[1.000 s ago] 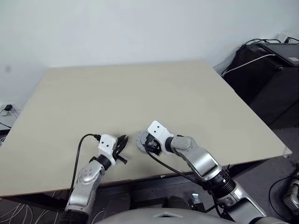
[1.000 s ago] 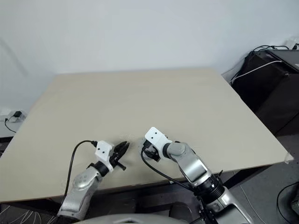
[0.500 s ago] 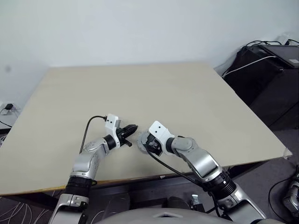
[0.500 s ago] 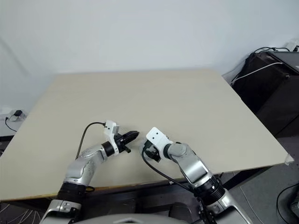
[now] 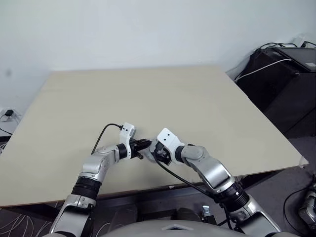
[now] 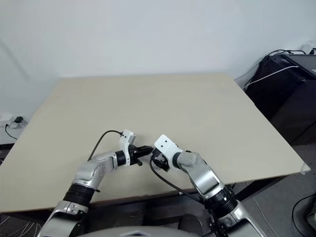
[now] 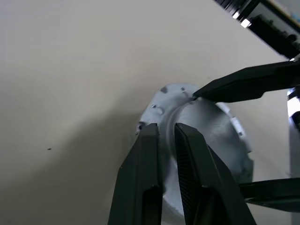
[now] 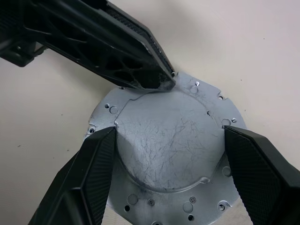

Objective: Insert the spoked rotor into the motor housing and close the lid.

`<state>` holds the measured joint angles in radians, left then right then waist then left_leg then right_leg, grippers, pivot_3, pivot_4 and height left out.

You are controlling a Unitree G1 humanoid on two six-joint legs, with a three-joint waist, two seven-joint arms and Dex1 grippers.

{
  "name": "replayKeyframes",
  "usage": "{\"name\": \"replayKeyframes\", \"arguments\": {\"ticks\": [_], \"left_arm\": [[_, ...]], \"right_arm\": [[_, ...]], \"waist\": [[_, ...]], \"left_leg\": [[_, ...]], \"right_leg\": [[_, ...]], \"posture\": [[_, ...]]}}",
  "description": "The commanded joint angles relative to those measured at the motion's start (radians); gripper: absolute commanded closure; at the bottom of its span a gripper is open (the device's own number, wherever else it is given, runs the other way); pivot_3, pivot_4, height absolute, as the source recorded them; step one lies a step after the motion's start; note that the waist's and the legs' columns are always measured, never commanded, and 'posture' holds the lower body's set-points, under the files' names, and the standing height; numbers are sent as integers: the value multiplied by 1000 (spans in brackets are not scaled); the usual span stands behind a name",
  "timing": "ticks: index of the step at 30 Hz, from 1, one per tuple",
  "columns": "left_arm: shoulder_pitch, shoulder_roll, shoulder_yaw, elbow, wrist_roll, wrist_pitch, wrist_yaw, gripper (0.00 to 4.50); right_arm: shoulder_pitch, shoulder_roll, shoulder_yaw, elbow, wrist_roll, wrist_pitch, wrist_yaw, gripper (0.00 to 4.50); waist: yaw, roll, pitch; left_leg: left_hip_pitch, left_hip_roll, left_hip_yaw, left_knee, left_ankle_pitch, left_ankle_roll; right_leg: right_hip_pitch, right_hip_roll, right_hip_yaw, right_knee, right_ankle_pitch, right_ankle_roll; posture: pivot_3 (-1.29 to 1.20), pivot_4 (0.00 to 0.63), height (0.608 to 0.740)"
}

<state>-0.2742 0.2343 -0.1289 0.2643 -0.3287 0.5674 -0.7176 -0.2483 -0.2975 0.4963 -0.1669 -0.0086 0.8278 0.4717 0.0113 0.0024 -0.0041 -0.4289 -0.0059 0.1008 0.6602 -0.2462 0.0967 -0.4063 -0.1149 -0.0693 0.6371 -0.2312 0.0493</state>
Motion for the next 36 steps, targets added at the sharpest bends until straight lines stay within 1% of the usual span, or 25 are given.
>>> {"name": "replayKeyframes", "arguments": {"ticks": [1, 5, 8, 15, 20, 29, 33, 36], "left_arm": [[-31, 11, -13, 5, 27, 11, 6, 3919], [-40, 14, -28, 29, 58, 18, 6, 3919], [-44, 9, -28, 33, 60, 15, -9, 4469], [-48, -3, -24, 17, 42, 7, -43, 4469], [-56, -29, 13, -1, 10, -18, -45, 4469], [-57, -13, -59, 13, 62, 25, -68, 4469], [-64, -25, -44, 24, 57, 20, -47, 4469], [-68, -21, -45, 36, 80, 22, -15, 4469]], "right_arm": [[40, -7, 30, 52, -11, 37, 3, 1236], [41, -2, 31, 53, -11, 34, 1, 1236], [43, 1, 31, 53, -11, 33, -1, 1236], [48, 5, 27, 48, -12, 36, -5, 1236], [51, 5, 26, 46, -13, 36, -5, 1236], [49, 10, 25, 49, -12, 34, -5, 1236], [51, 10, 25, 47, -12, 35, -6, 1236], [52, 10, 25, 46, -12, 36, -6, 1236]], "waist": [[0, 0, 0], [0, 0, -1], [0, -1, -1], [-1, -1, -2], [-1, -1, -1], [-7, -1, -2], [-7, -1, -2], [-7, -1, -2]], "left_leg": [[0, 0, 0, 0, 0, 0], [0, 0, 0, 0, 0, 0], [0, 0, 0, 0, 0, 0], [0, 0, 0, -1, 0, 0], [0, 0, 0, -1, 0, 0], [0, 0, 0, -2, 0, 0], [0, 0, 0, -2, 0, 0], [0, 0, 0, -2, 0, 0]], "right_leg": [[0, 0, 0, 0, 0, 0], [0, 0, 0, 0, 0, 0], [0, -1, 1, 0, 0, 0], [0, -1, 1, 0, 0, 0], [-1, -1, 1, 0, 0, 0], [-1, -1, 1, -2, 0, 0], [0, -1, 1, -2, 0, 0], [0, -1, 1, -2, 0, 0]], "posture": [[0, 0, 740], [0, 0, 740], [0, 0, 740], [0, 0, 740], [0, 0, 740], [0, 0, 740], [0, 0, 740], [0, 0, 740]]}}
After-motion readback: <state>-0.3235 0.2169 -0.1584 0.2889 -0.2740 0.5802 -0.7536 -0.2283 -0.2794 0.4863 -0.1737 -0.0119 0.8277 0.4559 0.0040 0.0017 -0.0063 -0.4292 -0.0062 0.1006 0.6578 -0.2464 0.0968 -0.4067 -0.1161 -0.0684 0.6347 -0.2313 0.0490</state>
